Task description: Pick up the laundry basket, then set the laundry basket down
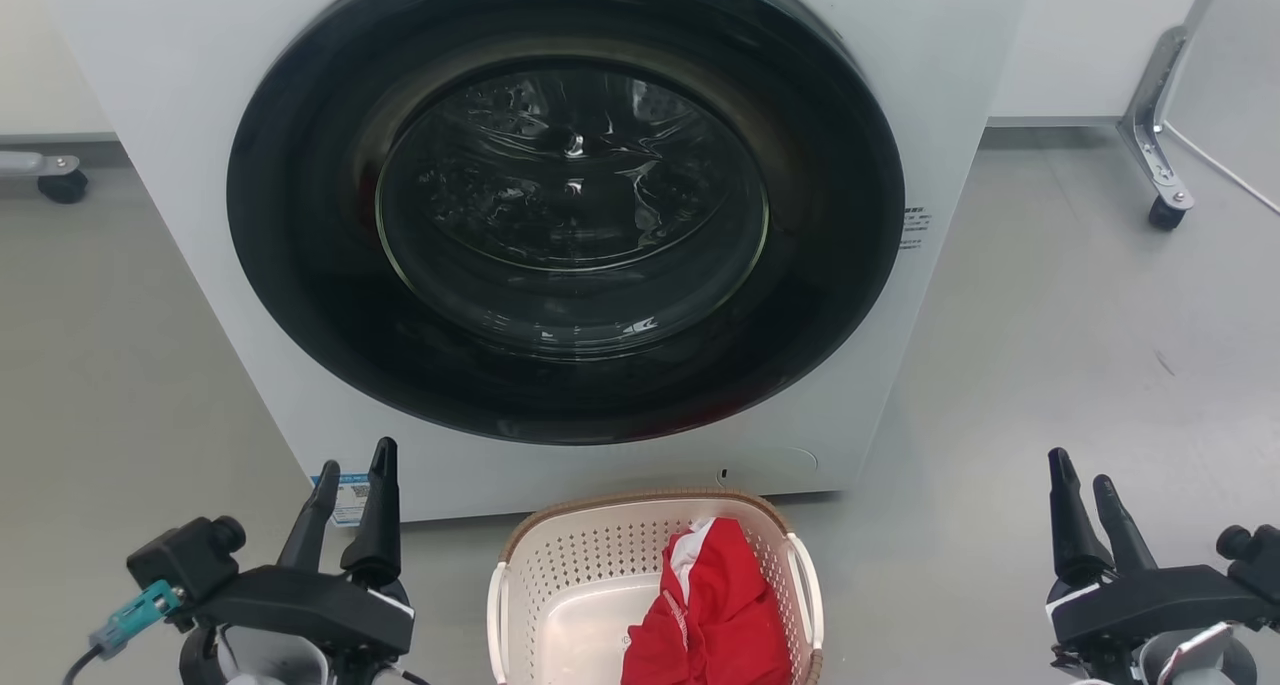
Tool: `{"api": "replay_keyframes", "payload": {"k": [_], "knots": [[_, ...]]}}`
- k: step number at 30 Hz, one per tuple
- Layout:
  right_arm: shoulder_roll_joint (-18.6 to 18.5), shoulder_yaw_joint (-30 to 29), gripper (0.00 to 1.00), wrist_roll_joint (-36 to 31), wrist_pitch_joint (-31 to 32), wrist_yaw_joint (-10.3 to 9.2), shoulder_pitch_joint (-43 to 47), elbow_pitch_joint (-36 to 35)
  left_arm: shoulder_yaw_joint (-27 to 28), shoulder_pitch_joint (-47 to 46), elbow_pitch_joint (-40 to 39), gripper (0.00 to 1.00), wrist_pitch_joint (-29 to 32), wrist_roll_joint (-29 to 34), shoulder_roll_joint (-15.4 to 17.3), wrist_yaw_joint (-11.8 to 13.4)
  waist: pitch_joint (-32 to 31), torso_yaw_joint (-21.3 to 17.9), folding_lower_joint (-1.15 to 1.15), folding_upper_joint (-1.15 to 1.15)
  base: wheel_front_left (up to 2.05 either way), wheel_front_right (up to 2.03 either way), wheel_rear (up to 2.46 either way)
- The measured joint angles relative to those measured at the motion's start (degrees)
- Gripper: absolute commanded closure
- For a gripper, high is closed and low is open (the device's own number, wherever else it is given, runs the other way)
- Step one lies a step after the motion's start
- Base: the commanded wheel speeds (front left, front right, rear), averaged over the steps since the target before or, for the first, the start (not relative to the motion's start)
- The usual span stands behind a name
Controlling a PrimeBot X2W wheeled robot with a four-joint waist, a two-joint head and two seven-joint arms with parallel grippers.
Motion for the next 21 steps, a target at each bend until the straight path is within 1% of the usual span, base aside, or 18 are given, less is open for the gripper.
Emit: {"api": "replay_keyframes", "payload": {"k": [7, 11, 12, 21], "knots": [[-0.9, 2.2, 0.0, -5.9, -1.5, -0.92, -0.6, 0.0, -1.9, -0.1, 0.0, 0.0, -1.4, 5.9, 0.6, 1.2, -0.2, -0.1, 0.0, 0.0, 0.0, 0.0, 0.0], [-1.5, 3.3, 0.0, -9.2, -2.2, -1.01, -1.0, 0.1, -2.8, -0.1, 0.1, 0.0, -2.2, 9.0, 1.1, 1.9, -0.3, -0.2, 0.0, 0.0, 0.0, 0.0, 0.0], [-1.7, 3.9, 0.0, -10.9, -2.7, -1.29, -1.0, 0.2, -3.4, -0.1, 0.1, 0.0, -2.6, 10.4, 1.3, 2.2, -0.4, -0.3, 0.0, 0.0, 0.0, 0.0, 0.0], [-2.7, 6.2, 0.0, -17.9, -4.6, -2.0, -1.0, 0.5, -5.0, -0.1, 0.3, 0.0, -4.5, 16.6, 1.8, 4.0, -0.5, -0.2, 0.0, 0.0, 0.0, 0.0, 0.0]]}}
